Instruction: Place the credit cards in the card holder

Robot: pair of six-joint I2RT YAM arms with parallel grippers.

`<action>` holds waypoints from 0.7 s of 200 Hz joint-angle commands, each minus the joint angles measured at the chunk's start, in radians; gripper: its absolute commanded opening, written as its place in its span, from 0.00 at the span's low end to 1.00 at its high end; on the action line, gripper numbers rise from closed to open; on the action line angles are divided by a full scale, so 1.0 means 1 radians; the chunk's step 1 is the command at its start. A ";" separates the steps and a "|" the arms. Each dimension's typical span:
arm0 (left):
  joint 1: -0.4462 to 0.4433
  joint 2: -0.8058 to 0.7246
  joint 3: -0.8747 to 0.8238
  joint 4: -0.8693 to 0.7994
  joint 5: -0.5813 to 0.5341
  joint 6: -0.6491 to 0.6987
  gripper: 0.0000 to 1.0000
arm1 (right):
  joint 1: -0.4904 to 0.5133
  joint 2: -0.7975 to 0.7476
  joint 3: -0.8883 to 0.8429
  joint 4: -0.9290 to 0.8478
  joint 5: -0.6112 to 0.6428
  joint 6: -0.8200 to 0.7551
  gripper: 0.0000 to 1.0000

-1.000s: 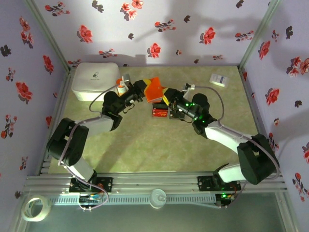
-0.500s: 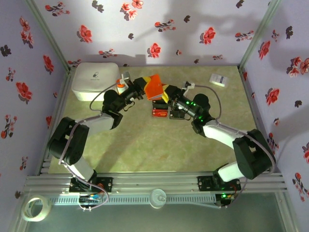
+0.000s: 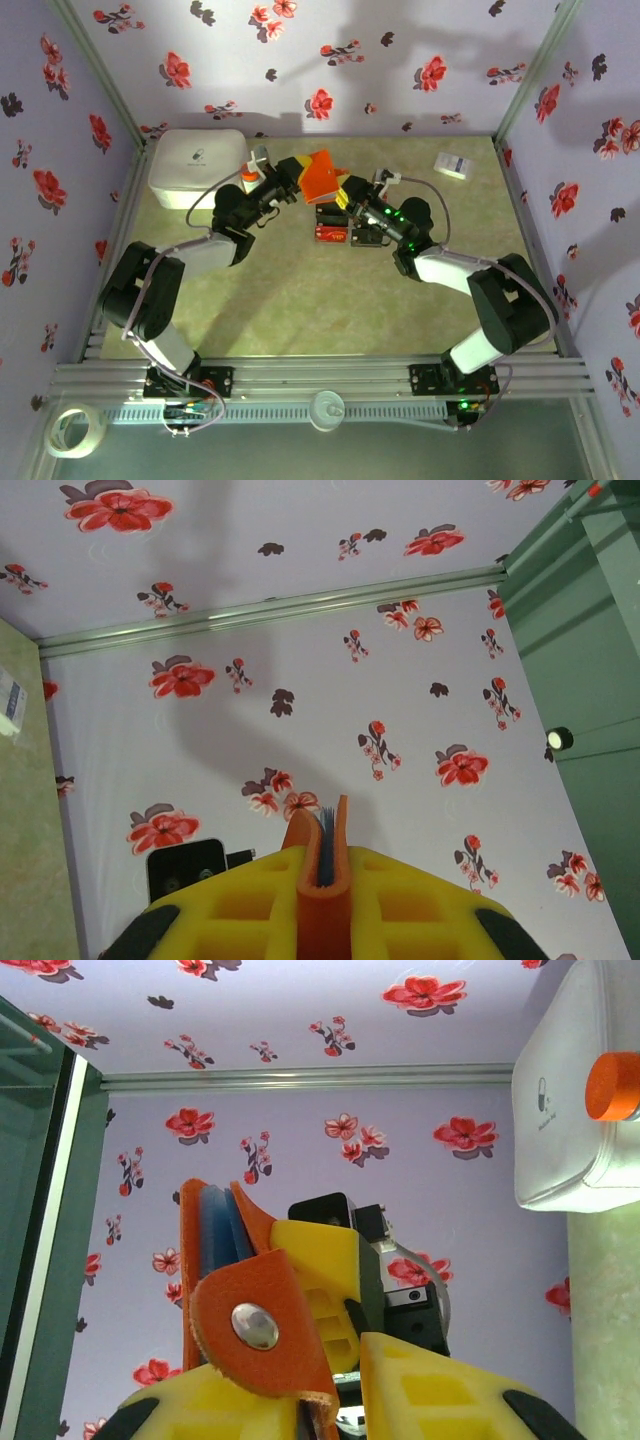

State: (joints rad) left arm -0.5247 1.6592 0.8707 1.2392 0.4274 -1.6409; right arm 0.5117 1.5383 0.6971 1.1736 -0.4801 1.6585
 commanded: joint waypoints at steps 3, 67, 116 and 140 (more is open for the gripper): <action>-0.018 0.023 0.031 0.042 0.013 0.001 0.00 | 0.010 0.003 0.011 0.071 -0.068 0.007 0.10; -0.018 0.039 0.028 0.040 0.014 0.007 0.00 | 0.009 0.003 0.003 0.085 -0.073 0.011 0.00; -0.005 0.019 -0.021 0.032 0.008 0.027 0.68 | -0.005 -0.035 -0.045 0.037 -0.052 -0.039 0.00; 0.015 -0.006 -0.078 0.030 0.007 0.042 1.00 | -0.015 -0.067 -0.069 -0.025 -0.049 -0.080 0.00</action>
State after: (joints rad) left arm -0.5270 1.6783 0.8474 1.2499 0.4301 -1.6321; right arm 0.5064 1.5280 0.6498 1.1751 -0.5133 1.6413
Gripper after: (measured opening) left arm 0.951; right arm 0.057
